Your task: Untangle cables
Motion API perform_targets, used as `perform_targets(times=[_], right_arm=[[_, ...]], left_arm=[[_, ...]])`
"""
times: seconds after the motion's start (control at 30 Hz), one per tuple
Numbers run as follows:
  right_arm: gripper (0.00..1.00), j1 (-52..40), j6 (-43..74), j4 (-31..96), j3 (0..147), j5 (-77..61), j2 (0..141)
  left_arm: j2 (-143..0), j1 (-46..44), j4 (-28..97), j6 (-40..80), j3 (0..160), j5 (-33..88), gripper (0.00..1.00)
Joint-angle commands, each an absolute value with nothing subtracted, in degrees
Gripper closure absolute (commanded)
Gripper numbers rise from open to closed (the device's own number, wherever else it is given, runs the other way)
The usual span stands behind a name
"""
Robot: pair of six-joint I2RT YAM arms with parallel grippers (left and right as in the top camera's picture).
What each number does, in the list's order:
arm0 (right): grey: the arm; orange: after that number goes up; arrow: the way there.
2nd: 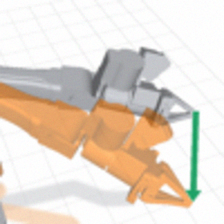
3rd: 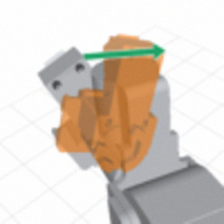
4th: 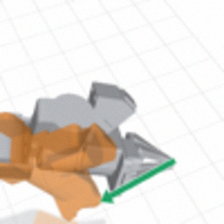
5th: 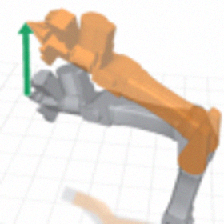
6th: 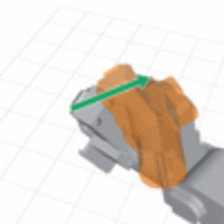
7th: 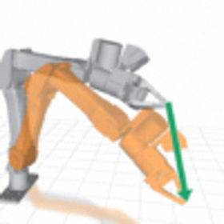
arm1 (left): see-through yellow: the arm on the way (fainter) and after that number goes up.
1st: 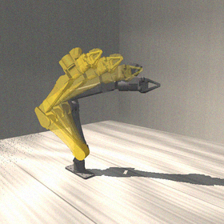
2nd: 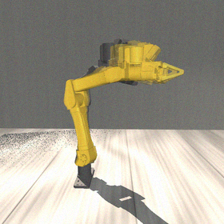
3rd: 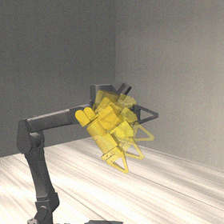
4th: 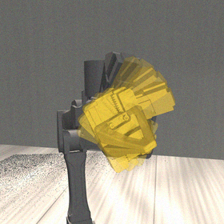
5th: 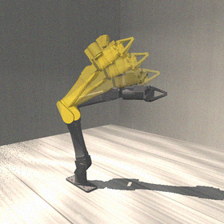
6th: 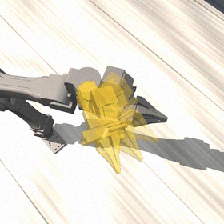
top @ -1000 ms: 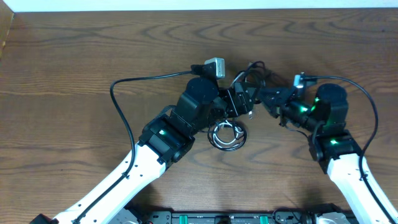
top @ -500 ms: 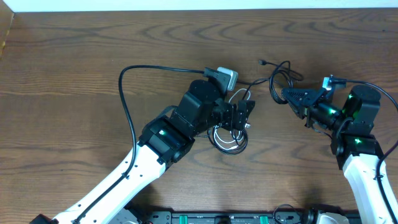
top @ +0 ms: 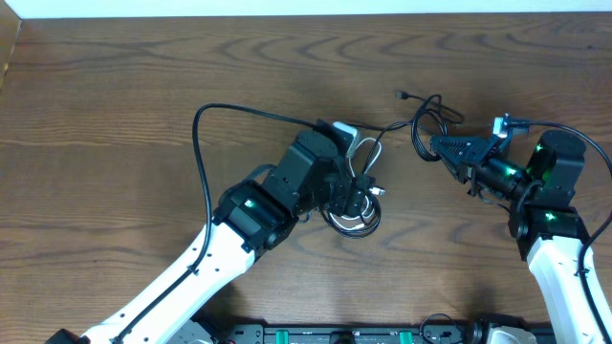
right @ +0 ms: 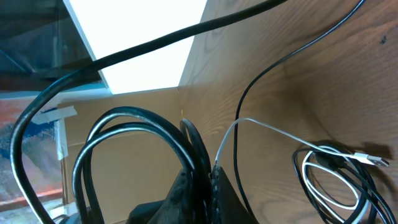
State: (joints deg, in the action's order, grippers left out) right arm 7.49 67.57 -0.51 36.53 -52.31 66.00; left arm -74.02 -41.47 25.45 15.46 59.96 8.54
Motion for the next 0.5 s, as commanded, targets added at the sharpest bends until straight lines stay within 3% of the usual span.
perform_targets(times=[0.0, 0.47], right_arm=[[0.99, 7.84, 66.78, -0.64, 36.95, -52.86, 66.02], [0.99, 7.84, 66.52, -0.62, 36.95, -51.31, 66.02]], left_arm=[[-75.99, -41.47, 25.65, 22.20, 59.96, 4.47, 0.14], [-86.72, -46.17, 24.91, 21.69, 59.96, 10.02, 0.13]])
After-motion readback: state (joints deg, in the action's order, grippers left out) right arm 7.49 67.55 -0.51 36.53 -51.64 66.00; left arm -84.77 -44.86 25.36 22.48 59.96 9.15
